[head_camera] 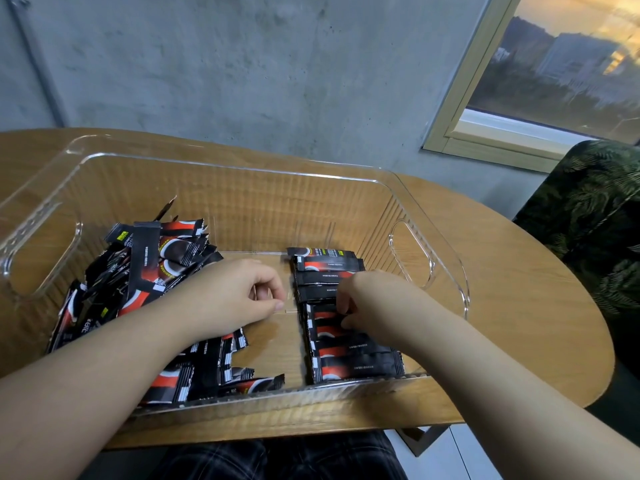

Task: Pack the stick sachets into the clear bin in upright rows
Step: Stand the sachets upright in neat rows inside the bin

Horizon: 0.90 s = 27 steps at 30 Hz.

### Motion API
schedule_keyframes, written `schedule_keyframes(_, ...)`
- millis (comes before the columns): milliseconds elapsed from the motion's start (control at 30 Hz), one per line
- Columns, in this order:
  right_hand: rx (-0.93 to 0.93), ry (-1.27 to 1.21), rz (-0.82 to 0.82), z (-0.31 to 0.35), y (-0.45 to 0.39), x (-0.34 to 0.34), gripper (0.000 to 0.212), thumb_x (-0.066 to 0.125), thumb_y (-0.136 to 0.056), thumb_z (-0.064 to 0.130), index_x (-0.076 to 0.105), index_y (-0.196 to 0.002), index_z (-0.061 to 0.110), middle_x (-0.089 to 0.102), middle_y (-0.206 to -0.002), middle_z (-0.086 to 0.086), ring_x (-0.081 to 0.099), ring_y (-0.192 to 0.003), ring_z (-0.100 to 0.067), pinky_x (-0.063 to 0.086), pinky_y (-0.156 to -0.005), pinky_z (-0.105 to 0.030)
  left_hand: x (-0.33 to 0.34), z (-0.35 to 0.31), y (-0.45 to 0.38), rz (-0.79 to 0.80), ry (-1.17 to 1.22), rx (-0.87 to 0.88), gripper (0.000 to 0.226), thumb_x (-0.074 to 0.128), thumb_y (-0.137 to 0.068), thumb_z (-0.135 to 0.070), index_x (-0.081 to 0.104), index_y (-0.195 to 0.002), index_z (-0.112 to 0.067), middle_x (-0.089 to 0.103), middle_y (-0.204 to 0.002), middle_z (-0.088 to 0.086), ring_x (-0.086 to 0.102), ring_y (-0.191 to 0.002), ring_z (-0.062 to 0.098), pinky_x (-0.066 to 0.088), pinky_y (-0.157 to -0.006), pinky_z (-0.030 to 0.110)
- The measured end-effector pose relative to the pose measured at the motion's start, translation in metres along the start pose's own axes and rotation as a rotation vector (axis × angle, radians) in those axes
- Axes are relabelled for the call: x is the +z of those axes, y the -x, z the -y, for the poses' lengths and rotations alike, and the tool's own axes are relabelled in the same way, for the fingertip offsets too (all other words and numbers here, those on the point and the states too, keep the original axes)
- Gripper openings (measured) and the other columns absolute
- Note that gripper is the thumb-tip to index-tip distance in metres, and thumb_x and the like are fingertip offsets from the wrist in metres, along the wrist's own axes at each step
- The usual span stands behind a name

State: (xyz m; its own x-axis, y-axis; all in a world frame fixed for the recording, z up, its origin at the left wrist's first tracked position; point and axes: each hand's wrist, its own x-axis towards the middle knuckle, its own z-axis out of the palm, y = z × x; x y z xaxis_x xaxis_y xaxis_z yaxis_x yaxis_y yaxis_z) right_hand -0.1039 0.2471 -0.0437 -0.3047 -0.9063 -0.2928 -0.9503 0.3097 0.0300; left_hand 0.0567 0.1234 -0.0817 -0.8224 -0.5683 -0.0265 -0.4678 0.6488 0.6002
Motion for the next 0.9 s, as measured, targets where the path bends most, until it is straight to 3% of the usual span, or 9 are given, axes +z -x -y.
schedule_keyframes(200, 0.02, 0.047, -0.126, -0.005, -0.004, 0.003, 0.016, 0.059, -0.088, 0.006, 0.065, -0.102, 0.011, 0.065, -0.097, -0.008, 0.06, -0.092, -0.028, 0.05, -0.071, -0.032, 0.001, 0.0, -0.001, -0.005, -0.009, -0.001, 0.01, 0.067, -0.084, -0.032, 0.065, -0.075, -0.034, 0.062, -0.075, -0.014, 0.057, -0.072, 0.004, 0.051, -0.076, 0.03)
schedule_keyframes(367, 0.006, 0.081, -0.098, -0.002, -0.011, 0.006, 0.002, 0.06, -0.087, 0.008, 0.061, -0.089, 0.008, 0.055, -0.082, -0.005, 0.058, -0.084, -0.028, 0.048, -0.068, -0.033, 0.002, 0.001, -0.001, -0.006, -0.014, -0.006, 0.009, 0.067, -0.085, -0.031, 0.065, -0.076, -0.033, 0.063, -0.075, -0.013, 0.058, -0.072, 0.005, 0.051, -0.075, 0.031)
schedule_keyframes(500, 0.014, 0.083, -0.073, 0.0, -0.013, 0.004, 0.014, 0.058, -0.088, 0.003, 0.054, -0.077, 0.009, 0.051, -0.078, -0.004, 0.053, -0.078, -0.027, 0.045, -0.066, -0.032, 0.001, 0.0, -0.001, -0.008, -0.02, -0.005, 0.01, 0.066, -0.085, -0.03, 0.065, -0.076, -0.033, 0.062, -0.075, -0.012, 0.059, -0.072, 0.007, 0.051, -0.075, 0.032)
schedule_keyframes(567, 0.015, 0.085, -0.07, 0.001, -0.012, 0.003, 0.01, 0.056, -0.088, -0.001, 0.059, -0.086, 0.009, 0.055, -0.086, -0.007, 0.051, -0.079, -0.026, 0.046, -0.068, -0.032, 0.002, 0.0, -0.001, -0.006, -0.019, -0.007, 0.01, 0.065, -0.086, -0.03, 0.065, -0.077, -0.032, 0.062, -0.076, -0.011, 0.059, -0.072, 0.008, 0.051, -0.075, 0.032)
schedule_keyframes(667, 0.028, 0.073, -0.069, 0.003, -0.009, 0.0, 0.021, 0.052, -0.086, -0.006, 0.062, -0.101, 0.006, 0.058, -0.098, -0.01, 0.052, -0.084, -0.025, 0.05, -0.074, -0.035, 0.001, 0.001, -0.001, -0.004, -0.022, -0.006, 0.01, 0.065, -0.086, -0.03, 0.065, -0.077, -0.032, 0.063, -0.075, -0.011, 0.058, -0.071, 0.007, 0.051, -0.073, 0.031)
schedule_keyframes(833, 0.005, 0.099, -0.078, 0.007, -0.007, 0.001, 0.024, 0.048, -0.086, -0.007, 0.06, -0.105, 0.003, 0.057, -0.107, -0.013, 0.056, -0.099, -0.03, 0.051, -0.083, -0.039, 0.001, 0.001, -0.001, -0.011, -0.028, 0.007, 0.01, 0.065, -0.086, -0.032, 0.064, -0.077, -0.032, 0.061, -0.073, -0.014, 0.056, -0.069, 0.003, 0.05, -0.072, 0.028)
schedule_keyframes(900, 0.007, 0.103, -0.089, 0.005, -0.006, 0.0, 0.024, 0.049, -0.085, -0.007, 0.06, -0.103, 0.004, 0.058, -0.106, -0.012, 0.056, -0.097, -0.028, 0.05, -0.081, -0.037, 0.001, 0.001, -0.001, -0.012, -0.026, 0.011, 0.01, 0.064, -0.086, -0.032, 0.063, -0.076, -0.033, 0.061, -0.073, -0.014, 0.056, -0.069, 0.003, 0.05, -0.072, 0.027)
